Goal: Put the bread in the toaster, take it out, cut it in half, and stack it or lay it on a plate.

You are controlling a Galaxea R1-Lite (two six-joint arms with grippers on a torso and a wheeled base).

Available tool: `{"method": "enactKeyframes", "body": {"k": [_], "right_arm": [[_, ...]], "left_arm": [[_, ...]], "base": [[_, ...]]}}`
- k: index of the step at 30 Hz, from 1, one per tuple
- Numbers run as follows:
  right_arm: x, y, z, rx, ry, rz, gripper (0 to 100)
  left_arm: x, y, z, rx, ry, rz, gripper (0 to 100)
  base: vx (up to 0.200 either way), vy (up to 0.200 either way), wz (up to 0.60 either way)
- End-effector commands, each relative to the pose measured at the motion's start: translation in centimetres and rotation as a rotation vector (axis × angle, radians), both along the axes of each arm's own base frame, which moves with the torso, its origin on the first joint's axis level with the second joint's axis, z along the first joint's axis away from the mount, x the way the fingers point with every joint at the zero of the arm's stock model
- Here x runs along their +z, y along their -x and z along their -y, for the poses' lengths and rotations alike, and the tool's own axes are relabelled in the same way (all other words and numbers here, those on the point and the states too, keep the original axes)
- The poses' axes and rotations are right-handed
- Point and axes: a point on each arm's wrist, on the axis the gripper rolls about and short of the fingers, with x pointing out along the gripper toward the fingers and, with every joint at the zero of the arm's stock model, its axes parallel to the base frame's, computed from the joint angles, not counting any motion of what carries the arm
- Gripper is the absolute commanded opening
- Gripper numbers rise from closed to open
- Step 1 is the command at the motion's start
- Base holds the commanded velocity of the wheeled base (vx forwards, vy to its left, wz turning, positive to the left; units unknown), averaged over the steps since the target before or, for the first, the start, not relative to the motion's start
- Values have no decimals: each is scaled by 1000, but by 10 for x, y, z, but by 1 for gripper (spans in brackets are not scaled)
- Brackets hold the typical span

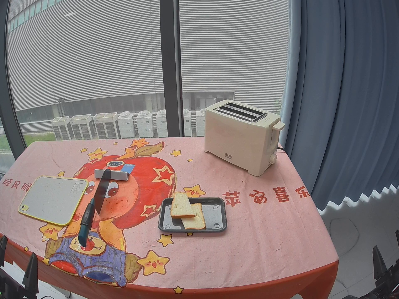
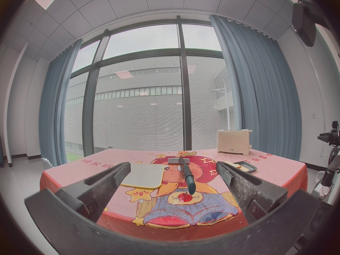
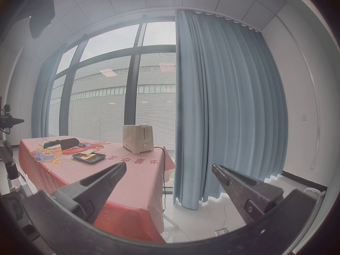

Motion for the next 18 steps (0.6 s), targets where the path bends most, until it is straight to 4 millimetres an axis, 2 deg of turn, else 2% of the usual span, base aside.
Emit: {"method": "enactKeyframes", "body": {"k": [1,18], "right_arm": [[-5,0,0,1,0,-4,100],[-5,0,0,1,0,-4,100]], "left_arm": [[0,0,0,1,0,-3,100],[-7,-3,0,1,2,-26,100]], "base": [[0,0,0],[0,0,0]]}}
